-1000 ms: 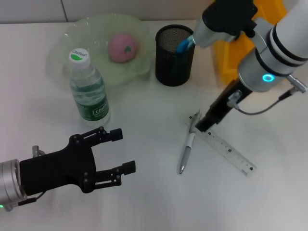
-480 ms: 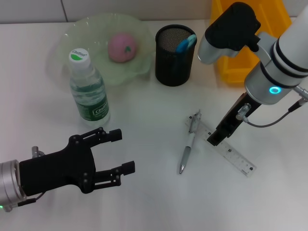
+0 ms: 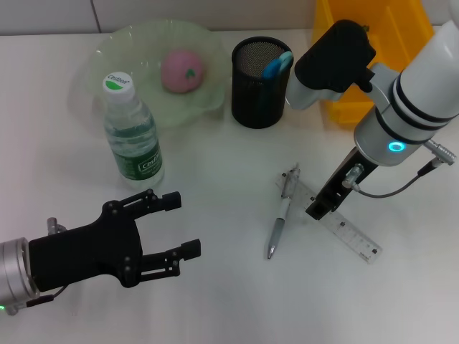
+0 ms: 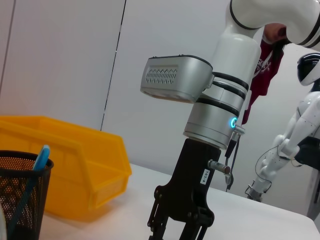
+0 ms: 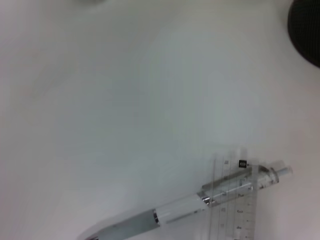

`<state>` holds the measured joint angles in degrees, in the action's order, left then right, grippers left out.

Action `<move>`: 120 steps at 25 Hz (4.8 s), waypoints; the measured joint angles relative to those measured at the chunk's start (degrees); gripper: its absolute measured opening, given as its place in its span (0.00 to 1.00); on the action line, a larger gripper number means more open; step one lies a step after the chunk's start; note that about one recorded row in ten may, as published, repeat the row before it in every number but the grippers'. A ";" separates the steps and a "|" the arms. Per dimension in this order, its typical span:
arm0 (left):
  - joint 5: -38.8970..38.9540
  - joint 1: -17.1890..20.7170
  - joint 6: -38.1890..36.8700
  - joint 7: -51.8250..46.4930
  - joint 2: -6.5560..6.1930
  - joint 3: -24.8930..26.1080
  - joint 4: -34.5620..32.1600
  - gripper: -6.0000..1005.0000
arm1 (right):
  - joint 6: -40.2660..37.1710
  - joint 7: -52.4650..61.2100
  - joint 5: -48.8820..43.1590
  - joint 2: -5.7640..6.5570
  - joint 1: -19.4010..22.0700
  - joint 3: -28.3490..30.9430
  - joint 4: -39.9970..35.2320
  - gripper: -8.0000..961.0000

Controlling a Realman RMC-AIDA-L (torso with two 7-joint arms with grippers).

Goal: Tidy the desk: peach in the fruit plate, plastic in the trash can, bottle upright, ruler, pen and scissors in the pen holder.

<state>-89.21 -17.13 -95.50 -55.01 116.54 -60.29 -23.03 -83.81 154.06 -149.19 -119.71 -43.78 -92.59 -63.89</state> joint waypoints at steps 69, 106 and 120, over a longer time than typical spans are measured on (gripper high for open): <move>0.00 0.52 -0.17 0.00 0.00 0.00 0.01 0.83 | 0.75 -5.72 7.88 0.01 8.01 12.09 -15.92 0.40; -0.01 -0.98 1.13 0.00 0.45 0.56 0.05 0.83 | 29.08 -95.30 95.41 -0.18 -1.59 25.52 47.87 0.54; -0.38 -2.03 1.79 -22.44 0.74 0.85 -10.17 0.83 | 9.46 -77.32 84.76 1.61 16.61 26.37 29.37 0.61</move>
<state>-89.58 -19.16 -93.71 -77.45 117.28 -59.44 -33.20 -74.34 76.74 -64.43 -118.10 -27.17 -66.22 -34.52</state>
